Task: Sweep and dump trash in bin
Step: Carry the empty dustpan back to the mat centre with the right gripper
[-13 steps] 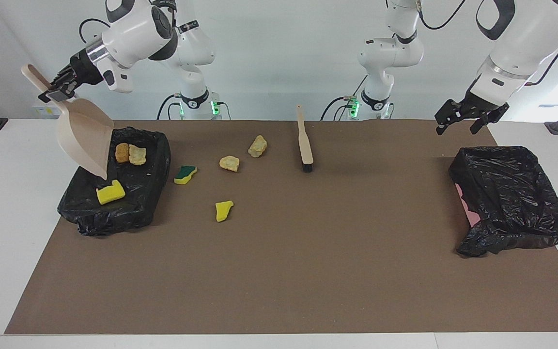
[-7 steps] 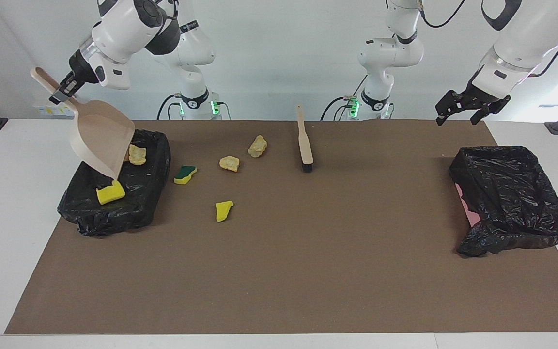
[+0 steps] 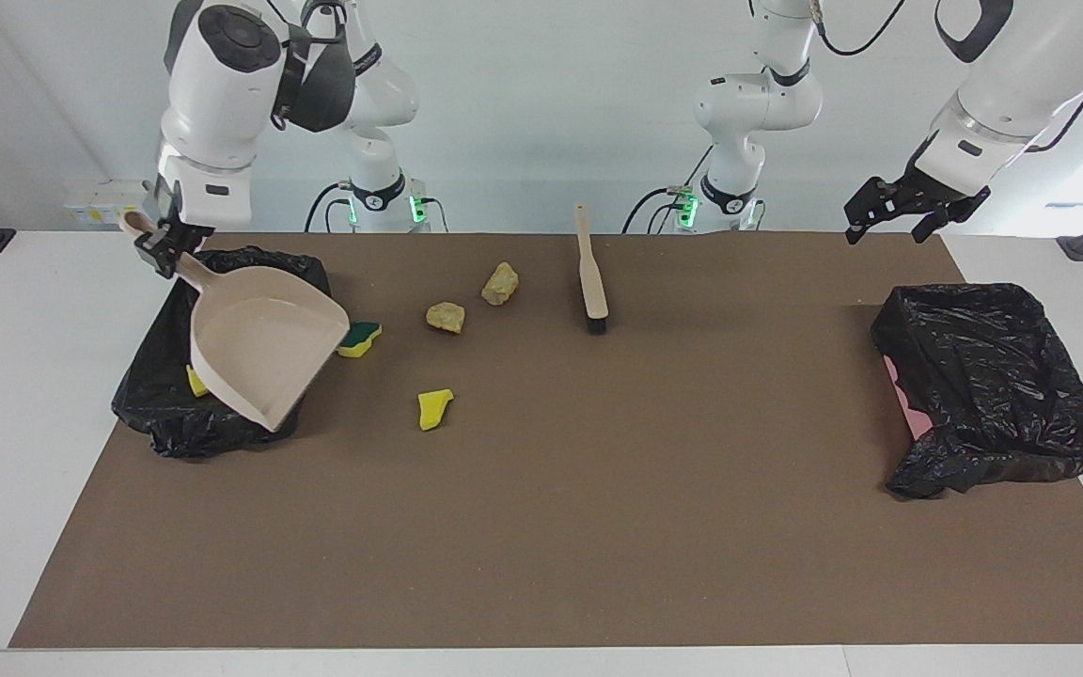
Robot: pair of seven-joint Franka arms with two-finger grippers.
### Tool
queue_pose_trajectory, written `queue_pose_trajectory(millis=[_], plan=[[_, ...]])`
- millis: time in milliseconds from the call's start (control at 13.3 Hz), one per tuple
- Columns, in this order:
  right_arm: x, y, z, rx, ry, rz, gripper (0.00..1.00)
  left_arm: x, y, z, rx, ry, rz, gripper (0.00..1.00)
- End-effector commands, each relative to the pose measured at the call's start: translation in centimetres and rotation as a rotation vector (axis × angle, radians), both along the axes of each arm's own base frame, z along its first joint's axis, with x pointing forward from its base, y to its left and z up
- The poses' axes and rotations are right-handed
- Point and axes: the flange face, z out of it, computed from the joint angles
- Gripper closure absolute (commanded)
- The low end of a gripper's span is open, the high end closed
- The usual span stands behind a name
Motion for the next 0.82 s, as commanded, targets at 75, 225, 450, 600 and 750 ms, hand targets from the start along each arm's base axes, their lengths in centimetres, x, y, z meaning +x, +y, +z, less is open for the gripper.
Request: queue_pose_trajectory(millis=[75,225,450,600,750], plan=[[1.9,7.5,-2.0,0.175,-0.115,-0.290,1.00,0.0,-0.3,0.5,-0.004,0.009,-0.005,0.00],[2.8,13.7,-3.0,0.202,-0.168,-0.376,1.00,0.0,-0.4,0.4,-0.005,0.008,-0.008,0.00],[3.9,20.6,-6.4,0.348,-0.165,-0.699,1.00,0.1,-0.3,0.1,-0.004,0.003,-0.007,0.00],[4.7,25.5,-8.3,0.406,-0.176,-0.903,1.00,0.1,-0.4,0.1,-0.006,0.002,-0.009,0.00],[6.2,29.8,-10.4,0.465,-0.172,-1.071,1.00,0.1,-0.4,0.2,-0.006,0.000,-0.009,0.00]])
